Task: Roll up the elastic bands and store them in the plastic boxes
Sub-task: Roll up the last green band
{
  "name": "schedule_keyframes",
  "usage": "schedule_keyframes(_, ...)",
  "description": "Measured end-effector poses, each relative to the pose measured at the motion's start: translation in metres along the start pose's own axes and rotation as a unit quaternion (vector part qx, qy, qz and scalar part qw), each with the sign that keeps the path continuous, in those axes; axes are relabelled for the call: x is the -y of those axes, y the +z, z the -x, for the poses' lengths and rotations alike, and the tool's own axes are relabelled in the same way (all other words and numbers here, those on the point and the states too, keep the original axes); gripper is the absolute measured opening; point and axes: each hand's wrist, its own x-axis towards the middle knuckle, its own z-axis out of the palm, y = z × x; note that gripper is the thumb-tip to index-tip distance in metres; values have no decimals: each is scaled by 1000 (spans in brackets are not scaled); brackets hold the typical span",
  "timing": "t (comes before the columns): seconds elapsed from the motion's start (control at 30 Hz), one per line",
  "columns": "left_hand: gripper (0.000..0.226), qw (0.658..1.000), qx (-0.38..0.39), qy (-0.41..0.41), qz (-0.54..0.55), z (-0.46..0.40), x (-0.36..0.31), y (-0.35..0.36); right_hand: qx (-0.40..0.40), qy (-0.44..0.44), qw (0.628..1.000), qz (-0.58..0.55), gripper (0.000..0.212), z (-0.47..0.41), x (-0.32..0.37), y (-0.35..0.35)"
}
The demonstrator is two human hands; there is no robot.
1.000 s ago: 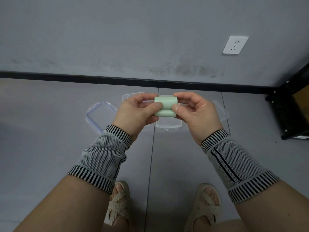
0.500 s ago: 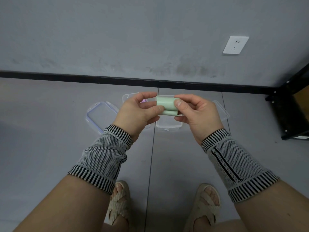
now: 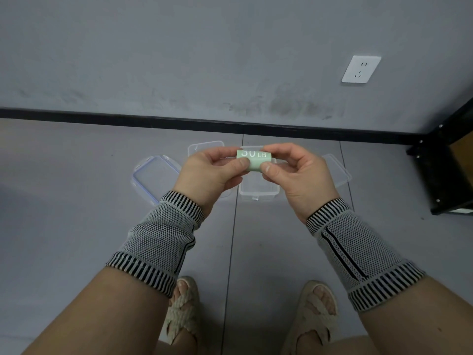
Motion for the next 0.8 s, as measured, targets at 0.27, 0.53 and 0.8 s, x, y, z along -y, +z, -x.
schedule_keyframes(0.27,22,1000,7,17,-10,-1,0,-1,-11,83,992,-90,17,-2,-1,0)
schedule_keyframes(0.53,24,1000,18,18,2,-2,2,0,5,72,996,-56,23,-2,-1,-2)
schedule_keyframes(0.8,21,999,36,-15,-35,-3,5,3,12,60,998,-35,27,-1,-1,-2)
